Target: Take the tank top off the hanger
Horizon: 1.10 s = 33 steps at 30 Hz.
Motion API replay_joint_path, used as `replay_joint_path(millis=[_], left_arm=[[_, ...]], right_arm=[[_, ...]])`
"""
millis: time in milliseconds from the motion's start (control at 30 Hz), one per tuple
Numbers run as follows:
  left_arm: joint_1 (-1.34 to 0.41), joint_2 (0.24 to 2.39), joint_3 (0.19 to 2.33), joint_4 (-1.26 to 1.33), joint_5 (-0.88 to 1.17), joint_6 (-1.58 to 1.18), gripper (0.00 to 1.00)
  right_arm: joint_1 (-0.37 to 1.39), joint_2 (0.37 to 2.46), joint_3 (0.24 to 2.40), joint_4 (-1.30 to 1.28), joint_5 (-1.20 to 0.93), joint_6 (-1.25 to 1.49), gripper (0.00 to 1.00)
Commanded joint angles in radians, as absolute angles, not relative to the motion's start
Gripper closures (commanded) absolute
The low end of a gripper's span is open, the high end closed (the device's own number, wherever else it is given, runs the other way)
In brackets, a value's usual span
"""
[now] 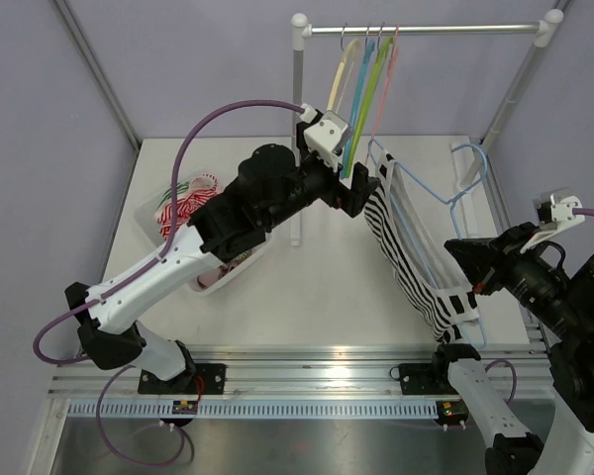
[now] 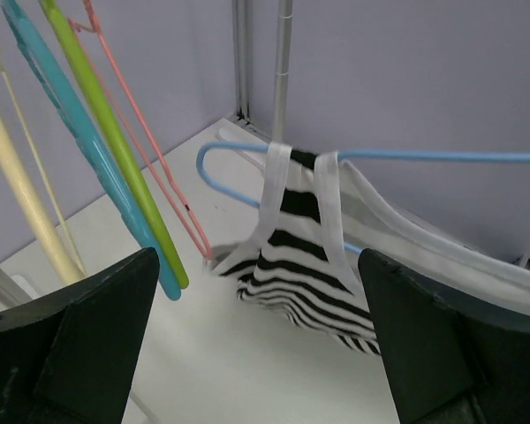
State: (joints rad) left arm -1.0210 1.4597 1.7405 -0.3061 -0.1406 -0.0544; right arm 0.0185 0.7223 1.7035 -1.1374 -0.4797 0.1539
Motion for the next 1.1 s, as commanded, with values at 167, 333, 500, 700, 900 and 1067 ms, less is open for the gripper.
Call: replay_joint_path(millis=[167, 333, 500, 700, 900, 1067], left_arm=[[-1.023, 1.539, 1.786, -0.186, -0.164, -0.012, 0.15], [-1.023, 1.569, 1.793, -0.192, -0.156, -0.015, 0.44], [-1.023, 1.569, 1.792, -0.21, -0.192, -0.017, 0.78], [-1.022, 1.45, 1.703, -0.247, -0.453, -0.076, 1.0], [-0.882, 1.324, 1.669, -0.483, -0.721, -0.319, 1.0], [-0.74, 1.223, 1.583, -0.538, -0.629, -0.42, 1.0]], right_arm=[[0.097, 0.704, 1.723, -1.134, -0.477, 0.137, 1.0], [0.126, 0.709, 1.732, -1.14, -0.414, 0.124, 1.0], [0.141, 0.706, 1.721, -1.137, -0.385, 0.114, 1.0], [0.198, 0.722, 1.692, -1.141, -0.362, 0.017, 1.0], [0.362, 0.729, 1.707, -1.173, -0.38, -0.101, 1.0], [0.4, 0.718, 1.707, -1.169, -0.413, -0.135, 1.0]])
